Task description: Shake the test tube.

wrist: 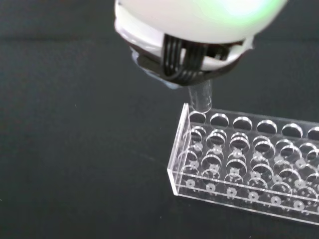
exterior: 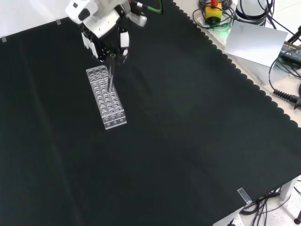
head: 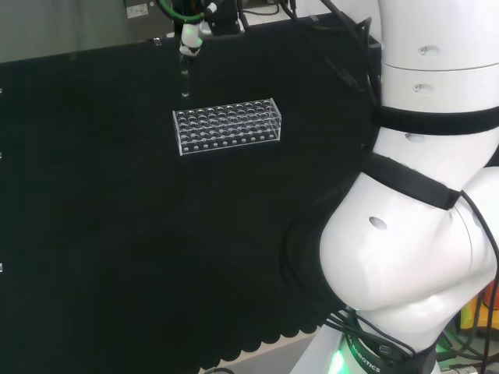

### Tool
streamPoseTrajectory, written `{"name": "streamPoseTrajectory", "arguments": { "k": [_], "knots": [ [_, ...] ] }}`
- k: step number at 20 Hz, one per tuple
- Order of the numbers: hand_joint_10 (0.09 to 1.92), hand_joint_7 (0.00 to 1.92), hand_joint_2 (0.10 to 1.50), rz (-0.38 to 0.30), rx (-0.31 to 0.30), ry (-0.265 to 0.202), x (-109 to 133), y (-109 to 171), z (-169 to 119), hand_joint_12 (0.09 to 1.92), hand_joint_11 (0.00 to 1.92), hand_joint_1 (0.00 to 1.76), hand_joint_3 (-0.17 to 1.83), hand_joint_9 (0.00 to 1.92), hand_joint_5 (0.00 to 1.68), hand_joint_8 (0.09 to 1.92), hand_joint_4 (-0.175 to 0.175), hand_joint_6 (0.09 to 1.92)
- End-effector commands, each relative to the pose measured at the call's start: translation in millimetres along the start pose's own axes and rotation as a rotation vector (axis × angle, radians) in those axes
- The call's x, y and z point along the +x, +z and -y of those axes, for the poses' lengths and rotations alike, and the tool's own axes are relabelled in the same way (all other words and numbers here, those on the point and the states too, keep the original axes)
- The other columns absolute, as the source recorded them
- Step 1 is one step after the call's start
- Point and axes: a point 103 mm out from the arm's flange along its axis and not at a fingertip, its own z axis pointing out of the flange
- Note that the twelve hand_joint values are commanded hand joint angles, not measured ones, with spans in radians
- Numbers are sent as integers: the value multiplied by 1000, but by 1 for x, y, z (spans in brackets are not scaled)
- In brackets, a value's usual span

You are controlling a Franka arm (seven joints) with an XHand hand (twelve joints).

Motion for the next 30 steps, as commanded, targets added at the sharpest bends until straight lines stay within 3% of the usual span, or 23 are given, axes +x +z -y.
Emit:
{"name": "streamPoseTrajectory", "arguments": {
  "k": [1,8,12,24,27,30],
  "knots": [
    [525,1829,636,1,-18,-9,-2,-25,21,987,1145,1269,619,1553,1394,323,-175,416],
    [499,1836,601,-22,-17,2,-2,-31,33,986,1150,1236,685,1614,1408,315,-175,418],
    [497,1837,601,-49,-16,-13,10,-32,35,986,1150,1235,685,1616,1408,314,-175,420],
    [492,1838,601,-111,-25,-157,92,-39,23,983,1152,1235,686,1619,1406,313,-175,425],
    [491,1838,601,-113,-24,-136,86,-38,21,983,1152,1235,687,1619,1405,312,-175,426],
    [490,1838,601,-107,-19,-79,63,-35,21,982,1152,1235,687,1620,1405,312,-175,427]
  ]
}}
